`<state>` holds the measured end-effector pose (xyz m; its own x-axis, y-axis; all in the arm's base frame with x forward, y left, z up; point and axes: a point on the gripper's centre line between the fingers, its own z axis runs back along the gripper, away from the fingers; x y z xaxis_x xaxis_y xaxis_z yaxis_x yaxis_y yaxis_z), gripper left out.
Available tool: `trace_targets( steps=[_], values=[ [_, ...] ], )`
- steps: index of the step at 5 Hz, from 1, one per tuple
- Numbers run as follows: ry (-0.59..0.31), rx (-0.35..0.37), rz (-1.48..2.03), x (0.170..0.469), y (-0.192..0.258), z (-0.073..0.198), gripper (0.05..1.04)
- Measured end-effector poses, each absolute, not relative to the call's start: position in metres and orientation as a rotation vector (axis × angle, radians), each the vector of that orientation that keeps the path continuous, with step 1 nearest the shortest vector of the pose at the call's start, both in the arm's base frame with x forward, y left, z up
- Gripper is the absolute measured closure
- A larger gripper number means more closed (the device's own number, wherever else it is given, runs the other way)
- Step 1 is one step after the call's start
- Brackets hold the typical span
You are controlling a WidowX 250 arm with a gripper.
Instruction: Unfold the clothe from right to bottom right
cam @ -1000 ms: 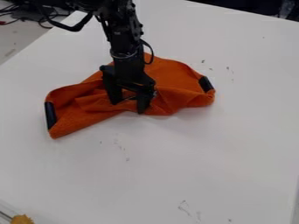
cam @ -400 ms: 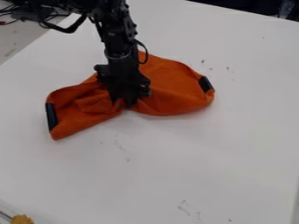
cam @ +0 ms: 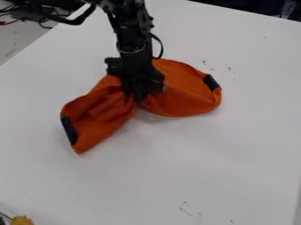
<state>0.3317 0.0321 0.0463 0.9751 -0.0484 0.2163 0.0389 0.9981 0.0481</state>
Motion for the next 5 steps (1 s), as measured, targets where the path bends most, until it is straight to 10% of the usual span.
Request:
trace_targets(
  steps=[3, 5],
  values=[
    [-0.246, 0.003, -0.006, 0.328, 0.035, 0.042, 0.83],
    [-0.214, -0.016, -0.013, 0.326, 0.037, 0.03, 0.979]
  ],
)
